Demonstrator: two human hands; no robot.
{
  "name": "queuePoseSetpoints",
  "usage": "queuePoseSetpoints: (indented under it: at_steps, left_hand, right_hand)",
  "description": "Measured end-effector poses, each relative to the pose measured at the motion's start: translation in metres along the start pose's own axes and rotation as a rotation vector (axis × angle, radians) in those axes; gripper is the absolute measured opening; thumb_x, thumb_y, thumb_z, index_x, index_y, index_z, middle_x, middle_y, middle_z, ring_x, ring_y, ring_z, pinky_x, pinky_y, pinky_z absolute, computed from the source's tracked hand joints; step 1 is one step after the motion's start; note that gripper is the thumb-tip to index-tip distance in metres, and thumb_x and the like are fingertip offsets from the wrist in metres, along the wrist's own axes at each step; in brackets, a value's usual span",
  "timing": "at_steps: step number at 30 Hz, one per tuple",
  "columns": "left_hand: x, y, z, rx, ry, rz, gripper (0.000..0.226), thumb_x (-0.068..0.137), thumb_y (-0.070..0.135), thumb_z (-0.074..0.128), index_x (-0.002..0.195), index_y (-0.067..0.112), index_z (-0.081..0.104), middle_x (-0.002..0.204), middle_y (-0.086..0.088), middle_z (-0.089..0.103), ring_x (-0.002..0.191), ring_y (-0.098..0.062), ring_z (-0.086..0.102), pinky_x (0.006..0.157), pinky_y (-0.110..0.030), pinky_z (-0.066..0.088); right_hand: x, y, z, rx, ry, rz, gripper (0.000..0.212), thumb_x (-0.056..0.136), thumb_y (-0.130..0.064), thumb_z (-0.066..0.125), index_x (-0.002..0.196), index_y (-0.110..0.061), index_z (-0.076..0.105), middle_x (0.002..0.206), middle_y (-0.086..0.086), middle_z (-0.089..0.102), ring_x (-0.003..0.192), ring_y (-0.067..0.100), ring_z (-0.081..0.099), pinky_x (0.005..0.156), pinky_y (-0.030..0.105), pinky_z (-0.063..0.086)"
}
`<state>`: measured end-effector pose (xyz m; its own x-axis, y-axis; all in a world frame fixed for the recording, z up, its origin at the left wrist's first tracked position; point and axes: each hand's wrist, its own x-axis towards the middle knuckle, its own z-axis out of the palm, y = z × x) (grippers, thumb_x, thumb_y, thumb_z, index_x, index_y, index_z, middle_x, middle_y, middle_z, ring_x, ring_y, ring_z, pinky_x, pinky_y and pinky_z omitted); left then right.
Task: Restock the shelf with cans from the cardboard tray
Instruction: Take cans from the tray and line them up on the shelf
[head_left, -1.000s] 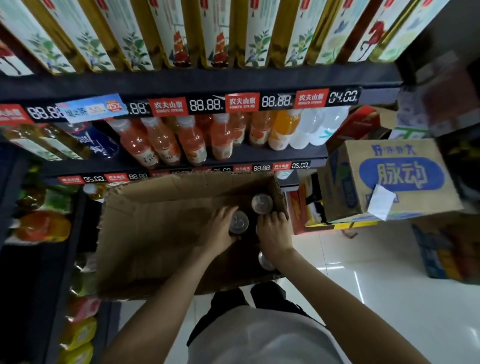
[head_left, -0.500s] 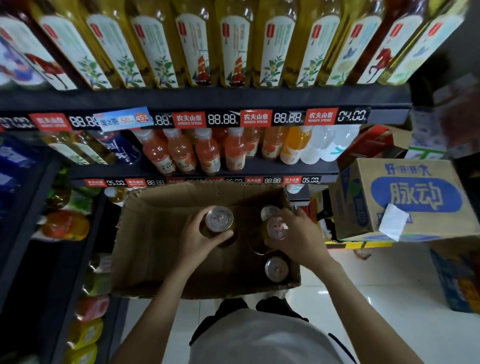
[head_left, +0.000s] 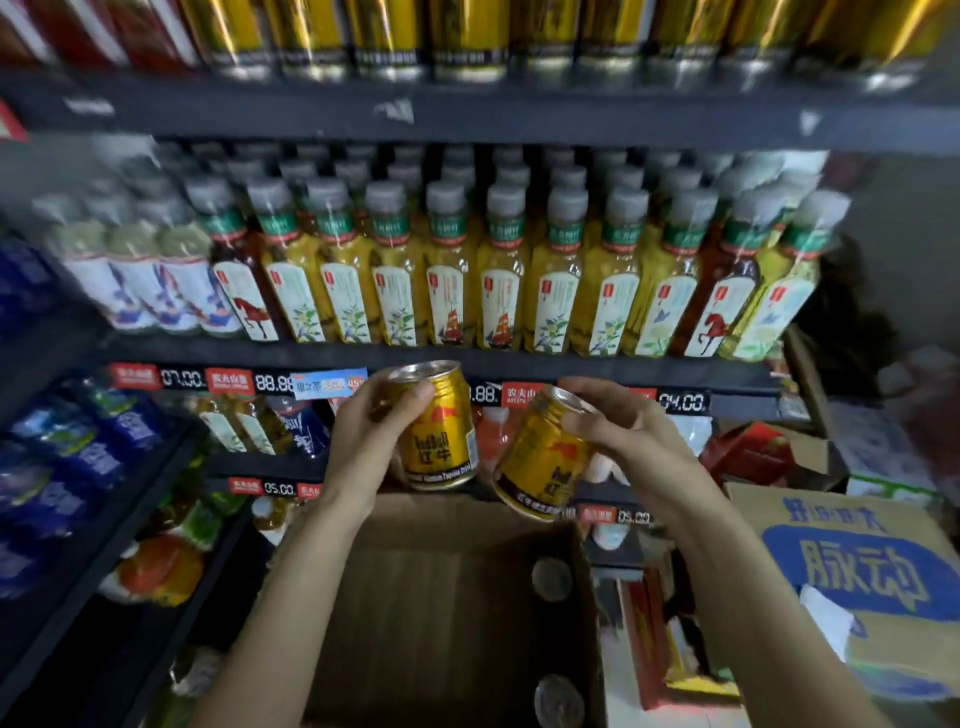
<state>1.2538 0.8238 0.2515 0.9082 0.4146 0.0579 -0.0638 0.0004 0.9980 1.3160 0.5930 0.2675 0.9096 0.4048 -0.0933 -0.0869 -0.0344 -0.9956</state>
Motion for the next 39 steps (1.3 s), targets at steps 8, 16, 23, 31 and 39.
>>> queuePoseSetpoints:
  at_steps: [8,16,23,31,39]
  left_hand:
    - [0.035,0.103,0.027,-0.053,0.045,0.373,0.024,0.057,0.057,0.058,0.068,0.036,0.061,0.068,0.017,0.066,0.067,-0.002,0.064,0.059,-0.022,0.05]
    - [0.063,0.215,0.072,0.006,0.022,0.646,0.016,0.088,0.039,0.058,0.089,0.024,0.057,0.083,0.01,0.064,0.074,0.004,0.064,0.062,-0.012,0.049]
    - [0.12,0.236,0.106,0.301,0.146,0.726,0.082,0.064,0.08,0.048,0.12,0.021,0.057,0.115,0.006,0.063,0.107,-0.011,0.058,0.091,-0.035,0.05]
    - [0.152,0.224,0.147,0.627,0.346,0.679,0.07,0.086,0.062,0.046,0.137,0.015,0.041,0.123,-0.006,0.061,0.119,-0.024,0.052,0.081,-0.029,0.039]
    - [0.161,0.202,0.147,0.784,0.368,0.85,0.077,0.084,0.053,0.057,0.144,0.014,0.028,0.148,-0.005,0.036,0.135,-0.021,0.034,0.104,-0.033,0.036]
  right_hand:
    - [0.022,-0.123,-0.011,-0.074,0.021,-0.338,0.044,0.065,-0.04,0.07,0.105,-0.021,0.07,0.104,0.003,0.072,0.101,0.021,0.065,0.087,0.036,0.048]
    - [0.033,-0.228,-0.02,-0.161,0.174,-0.64,0.031,0.079,-0.036,0.068,0.107,-0.024,0.067,0.103,-0.002,0.069,0.095,0.009,0.065,0.077,0.023,0.049]
    - [0.07,-0.263,-0.042,-0.202,0.362,-0.725,0.045,0.078,-0.035,0.072,0.117,-0.015,0.063,0.113,0.003,0.065,0.103,0.014,0.061,0.08,0.023,0.052]
    - [0.125,-0.264,-0.054,-0.419,0.479,-0.703,0.06,0.073,-0.04,0.076,0.124,-0.014,0.059,0.118,0.005,0.063,0.107,0.018,0.059,0.092,0.039,0.052]
    - [0.133,-0.241,-0.053,-0.509,0.533,-0.655,0.073,0.077,-0.044,0.07,0.137,-0.012,0.042,0.136,0.009,0.052,0.125,0.022,0.048,0.1,0.035,0.044]
